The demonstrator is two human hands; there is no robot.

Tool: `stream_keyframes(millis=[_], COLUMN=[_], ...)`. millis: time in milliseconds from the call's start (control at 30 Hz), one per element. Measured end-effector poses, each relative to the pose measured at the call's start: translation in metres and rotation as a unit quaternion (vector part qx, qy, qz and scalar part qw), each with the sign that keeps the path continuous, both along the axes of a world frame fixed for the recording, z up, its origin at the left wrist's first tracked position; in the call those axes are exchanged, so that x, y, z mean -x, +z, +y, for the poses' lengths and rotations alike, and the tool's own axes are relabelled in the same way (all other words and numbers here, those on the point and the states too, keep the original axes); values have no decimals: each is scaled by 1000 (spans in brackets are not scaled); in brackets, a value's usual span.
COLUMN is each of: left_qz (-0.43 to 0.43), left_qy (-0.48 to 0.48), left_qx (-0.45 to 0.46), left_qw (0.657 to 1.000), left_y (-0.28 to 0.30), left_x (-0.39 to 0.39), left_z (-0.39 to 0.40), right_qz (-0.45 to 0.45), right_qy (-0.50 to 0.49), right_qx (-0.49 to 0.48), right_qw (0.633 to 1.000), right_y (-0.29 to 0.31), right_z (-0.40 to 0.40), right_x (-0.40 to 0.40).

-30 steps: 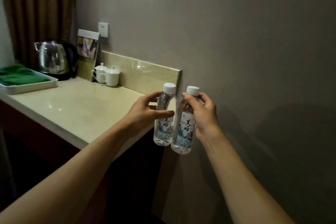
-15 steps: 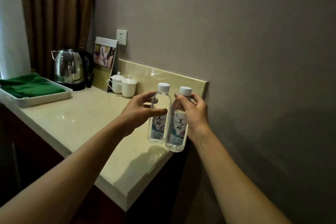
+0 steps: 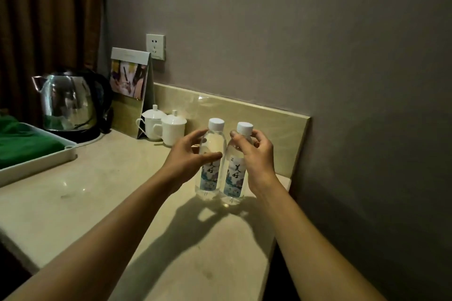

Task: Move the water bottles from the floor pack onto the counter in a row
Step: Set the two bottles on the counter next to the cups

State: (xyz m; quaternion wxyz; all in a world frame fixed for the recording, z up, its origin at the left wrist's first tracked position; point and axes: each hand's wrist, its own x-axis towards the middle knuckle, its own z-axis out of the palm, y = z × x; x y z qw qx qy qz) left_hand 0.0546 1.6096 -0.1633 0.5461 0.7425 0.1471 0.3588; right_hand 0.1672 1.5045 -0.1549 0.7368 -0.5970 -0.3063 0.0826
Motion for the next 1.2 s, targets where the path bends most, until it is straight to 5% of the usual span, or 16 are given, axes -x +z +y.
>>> stream_keyframes(millis=[767, 967, 1100, 1200], left_qz=[20, 92, 86, 90], left_qy=[-135, -109, -72, -53], left_qx=[-39, -54, -66, -82], left_qw=[990, 988, 992, 991], left_y=[-23, -63, -69, -71], left_x=[-41, -41, -43, -46], left_z=[179, 179, 178, 179], right_qz=[12, -70, -168, -152], right_qy=[-168, -196, -225, -195], right_qx=[48, 203, 347, 470], right_qw=[985, 957, 895, 847], right_y=[-10, -26, -27, -40], right_z=[156, 152, 135, 126], right_x=[-4, 2, 8, 11])
